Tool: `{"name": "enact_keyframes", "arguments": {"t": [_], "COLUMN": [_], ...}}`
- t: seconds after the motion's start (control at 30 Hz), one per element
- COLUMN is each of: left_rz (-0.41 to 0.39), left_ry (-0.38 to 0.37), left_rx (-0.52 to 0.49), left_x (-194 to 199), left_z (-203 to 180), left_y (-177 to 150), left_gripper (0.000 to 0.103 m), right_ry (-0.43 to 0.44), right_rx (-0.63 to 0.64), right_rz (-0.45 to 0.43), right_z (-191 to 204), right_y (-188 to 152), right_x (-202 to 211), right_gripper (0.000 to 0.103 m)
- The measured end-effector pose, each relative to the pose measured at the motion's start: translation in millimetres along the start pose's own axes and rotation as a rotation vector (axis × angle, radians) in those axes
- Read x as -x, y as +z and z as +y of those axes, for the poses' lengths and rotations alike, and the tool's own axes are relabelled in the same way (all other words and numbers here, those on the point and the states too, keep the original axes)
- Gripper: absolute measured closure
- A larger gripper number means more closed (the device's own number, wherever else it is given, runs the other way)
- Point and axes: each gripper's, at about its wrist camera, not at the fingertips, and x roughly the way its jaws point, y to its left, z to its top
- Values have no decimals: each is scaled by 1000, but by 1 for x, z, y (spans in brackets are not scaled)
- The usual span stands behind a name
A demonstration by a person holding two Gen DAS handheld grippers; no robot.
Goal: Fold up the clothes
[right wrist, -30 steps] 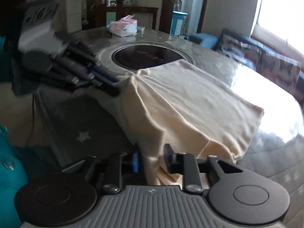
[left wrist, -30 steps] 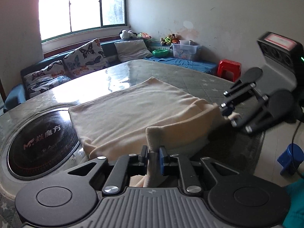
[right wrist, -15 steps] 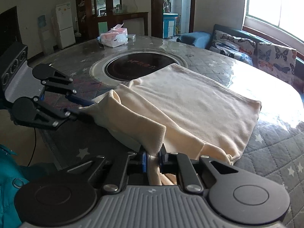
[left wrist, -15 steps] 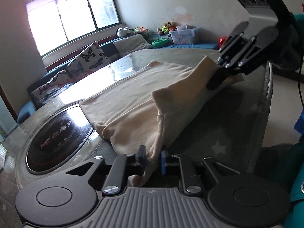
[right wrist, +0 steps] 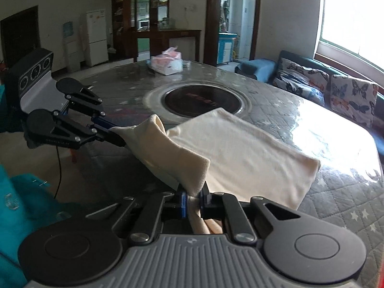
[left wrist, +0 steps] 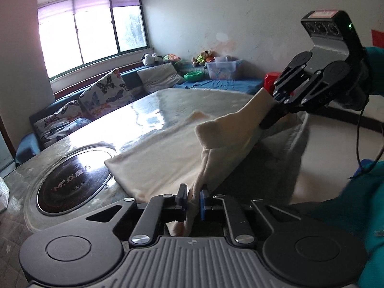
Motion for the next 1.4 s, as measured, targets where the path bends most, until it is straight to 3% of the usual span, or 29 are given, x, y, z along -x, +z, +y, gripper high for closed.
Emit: {"name": "enact_keyframes", "arguments": {"t": [0.23, 0.5, 0.8, 1.0, 1.07, 1.13, 1.2, 1.33, 1.4], "left_rz": [-43, -30, 84, 141, 162, 163, 160, 144, 120], "left_ry": [26, 85, 138, 176, 191, 192, 197, 246, 226], "left_rx": [28, 62, 145, 203, 205, 212, 227, 258, 285], "left_x": [-4, -57, -143, -184, -188, -188, -184, -176, -170], "left_z": [9, 51, 90, 108, 110, 113, 115, 118, 117], "left_y": [14, 43, 53, 40, 35, 33, 33, 42, 51], "left_gripper": [92, 92, 92, 92, 90, 88, 86, 86, 86], "right_ry": [-22, -45, -52, -74, -88, -114, -139, -196, -197], "right_rx": [30, 8, -27, -132, -177, -221, -268, -321, -314], "right_rz": [-8, -34, 24, 84, 100, 106, 105, 41, 9], "right_z": [12, -30, -96, -128, -136, -143, -150, -154, -149], "right_y": [14, 42, 71, 59, 52, 46, 41, 41, 45], "right_x": [17, -12, -77, -135, -150, -157, -160, -145, -137], "right_gripper": [95, 95, 95, 93, 92, 79, 73, 72, 72]}}
